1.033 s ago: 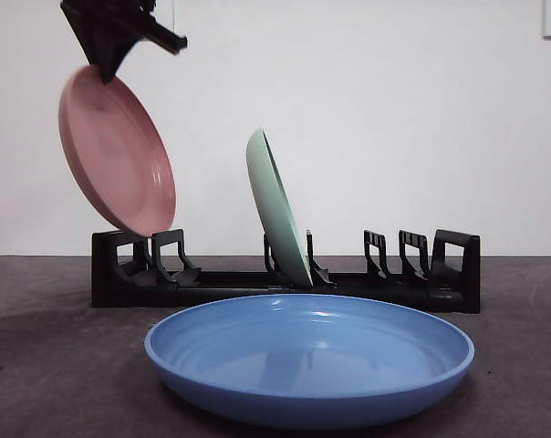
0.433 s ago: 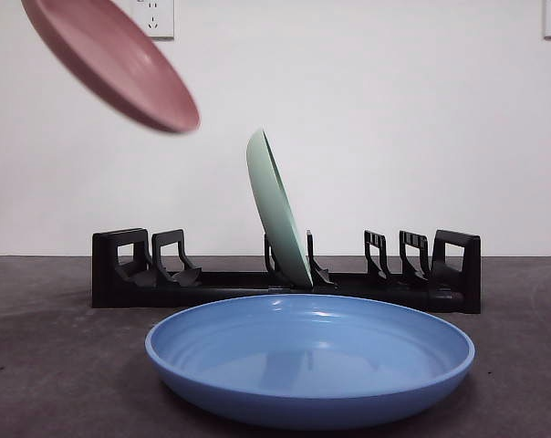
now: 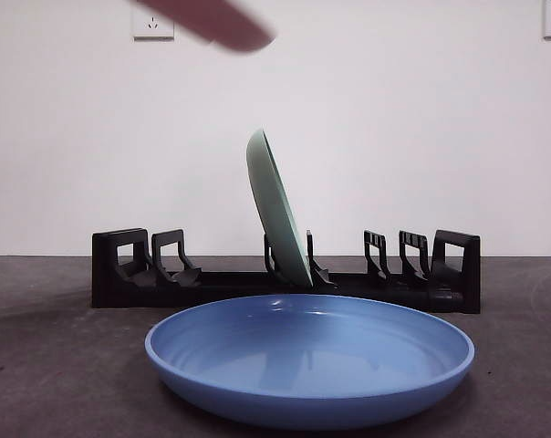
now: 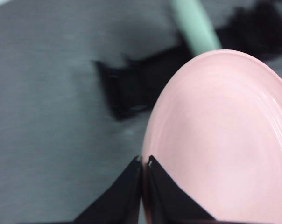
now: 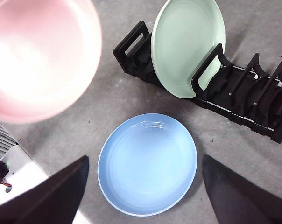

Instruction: Place the plate

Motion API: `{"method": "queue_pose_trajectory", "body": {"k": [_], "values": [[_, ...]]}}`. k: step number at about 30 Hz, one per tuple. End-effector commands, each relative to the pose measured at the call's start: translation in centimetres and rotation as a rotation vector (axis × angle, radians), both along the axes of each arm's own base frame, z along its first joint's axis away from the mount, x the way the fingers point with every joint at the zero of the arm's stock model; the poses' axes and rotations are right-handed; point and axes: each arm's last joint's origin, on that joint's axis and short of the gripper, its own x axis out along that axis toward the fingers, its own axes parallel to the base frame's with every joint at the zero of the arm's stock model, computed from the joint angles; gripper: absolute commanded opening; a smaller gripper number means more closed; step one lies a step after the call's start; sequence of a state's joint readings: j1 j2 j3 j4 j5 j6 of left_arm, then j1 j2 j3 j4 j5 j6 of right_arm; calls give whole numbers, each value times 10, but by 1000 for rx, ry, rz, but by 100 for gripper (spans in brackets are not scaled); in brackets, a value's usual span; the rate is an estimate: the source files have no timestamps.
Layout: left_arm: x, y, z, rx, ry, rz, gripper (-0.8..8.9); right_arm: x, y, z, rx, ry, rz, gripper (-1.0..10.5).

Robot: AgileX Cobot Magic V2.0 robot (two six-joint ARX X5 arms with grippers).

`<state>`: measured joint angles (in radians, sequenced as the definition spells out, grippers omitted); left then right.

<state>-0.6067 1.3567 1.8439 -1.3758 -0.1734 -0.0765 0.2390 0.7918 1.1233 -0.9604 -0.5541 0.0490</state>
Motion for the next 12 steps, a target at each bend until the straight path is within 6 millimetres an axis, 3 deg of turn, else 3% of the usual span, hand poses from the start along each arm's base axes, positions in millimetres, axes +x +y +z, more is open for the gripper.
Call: {"method": "queue_pose_trajectory", "body": {"k": [1,12], "values": [[-7,-1,-9,-66,51,-64,4,0,0,5,7,-19,4,383],[-18,-1,-104,-261,149,-138,4,0,0,5,8,-14,3,383]]}}
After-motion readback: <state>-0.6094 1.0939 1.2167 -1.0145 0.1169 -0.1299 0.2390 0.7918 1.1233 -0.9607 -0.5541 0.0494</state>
